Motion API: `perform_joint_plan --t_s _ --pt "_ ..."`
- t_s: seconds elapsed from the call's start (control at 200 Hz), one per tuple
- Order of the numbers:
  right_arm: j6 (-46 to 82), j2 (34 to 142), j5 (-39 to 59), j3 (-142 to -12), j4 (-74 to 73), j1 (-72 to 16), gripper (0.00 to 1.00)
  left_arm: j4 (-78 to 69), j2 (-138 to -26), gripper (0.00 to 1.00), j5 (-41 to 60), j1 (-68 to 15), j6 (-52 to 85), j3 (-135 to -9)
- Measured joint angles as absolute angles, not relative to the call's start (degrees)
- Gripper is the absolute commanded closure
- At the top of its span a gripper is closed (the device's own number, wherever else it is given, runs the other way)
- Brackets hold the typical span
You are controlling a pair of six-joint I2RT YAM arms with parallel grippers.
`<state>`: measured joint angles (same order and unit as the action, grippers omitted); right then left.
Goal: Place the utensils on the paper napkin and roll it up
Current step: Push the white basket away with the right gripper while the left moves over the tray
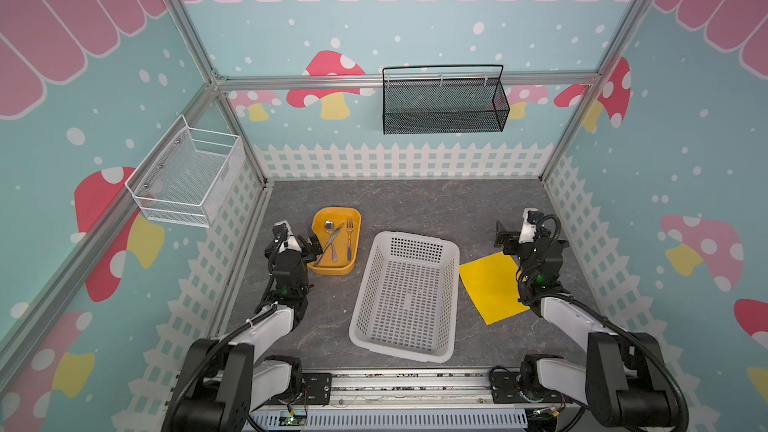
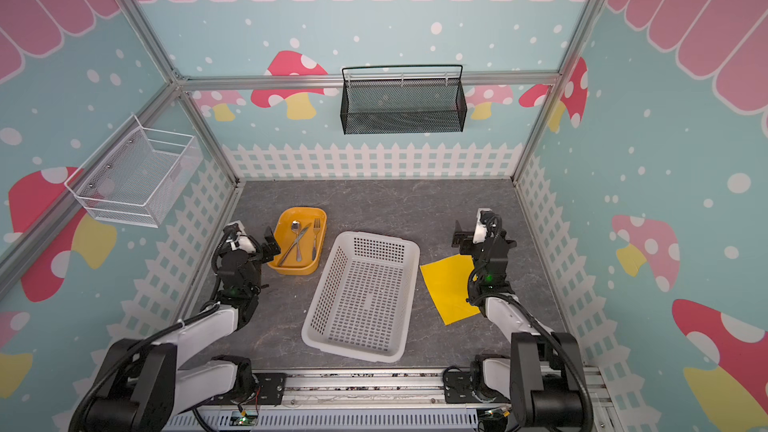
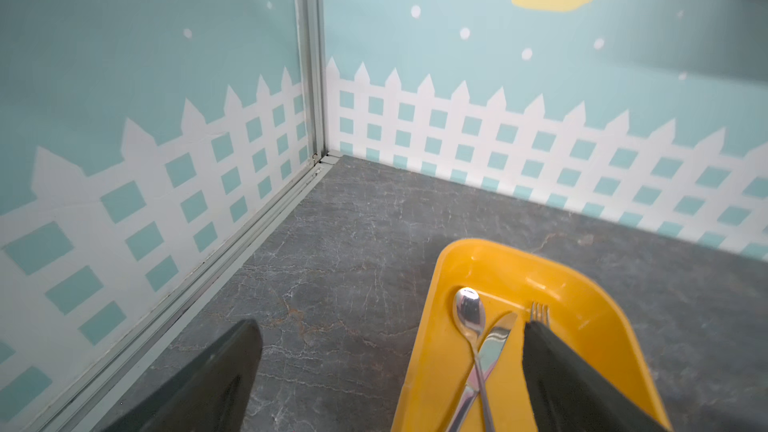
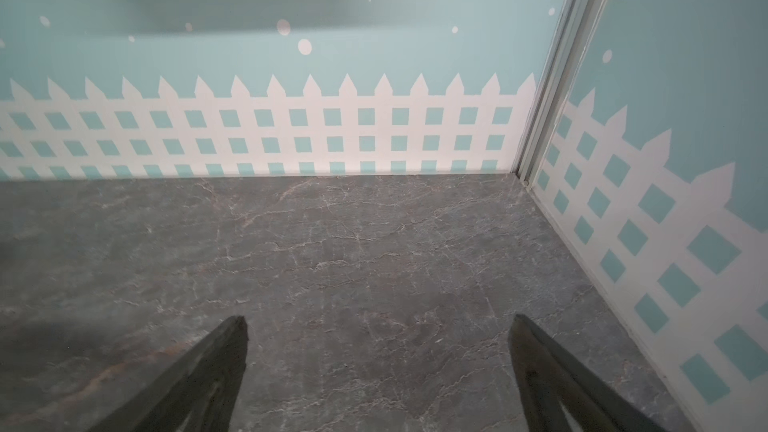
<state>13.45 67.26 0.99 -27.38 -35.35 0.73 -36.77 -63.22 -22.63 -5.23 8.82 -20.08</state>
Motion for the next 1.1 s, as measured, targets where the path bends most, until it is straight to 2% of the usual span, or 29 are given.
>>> perform_joint_plan --t_s 0.11,0.185,0.32,0.445,0.61,0.946,1.041,1.101 --pt "20.16 62.65 11.62 -29.78 -27.77 0.93 0.09 -25.67 -54.35 0.0 -22.37 -4.89 16.12 -23.64" --pt "26.65 61.14 21.82 -28.34 -27.38 0.6 0.22 -18.59 -49.56 0.0 -19.46 -4.25 23.55 -24.91" --pt "35.14 62.02 32.77 -27.09 -22.83 -4.71 0.27 -12.93 -43.2 0.0 -8.27 -3.07 33.43 -22.92" --pt "36.6 62.11 31.75 -28.86 -12.08 -11.92 0.35 -10.22 -41.52 0.01 1.17 -3.07 38.3 -21.41" --pt "36.91 62.11 26.89 -30.15 -0.27 -14.76 0.35 -0.91 -42.89 0.01 9.3 -3.07 38.83 -24.29" --pt "35.64 66.22 24.32 -32.4 8.62 -17.32 0.36 9.89 -43.53 0.01 13.17 -3.07 38.06 -28.6" --pt "35.75 68.29 25.08 -32.69 8.49 -18.63 0.39 12.64 -44.1 0.01 13.52 -3.07 37.08 -30.35" --pt "35.68 69.45 25.12 -33.15 8.32 -19.51 0.45 14.0 -44.16 0.01 13.74 -3.07 36.62 -31.16"
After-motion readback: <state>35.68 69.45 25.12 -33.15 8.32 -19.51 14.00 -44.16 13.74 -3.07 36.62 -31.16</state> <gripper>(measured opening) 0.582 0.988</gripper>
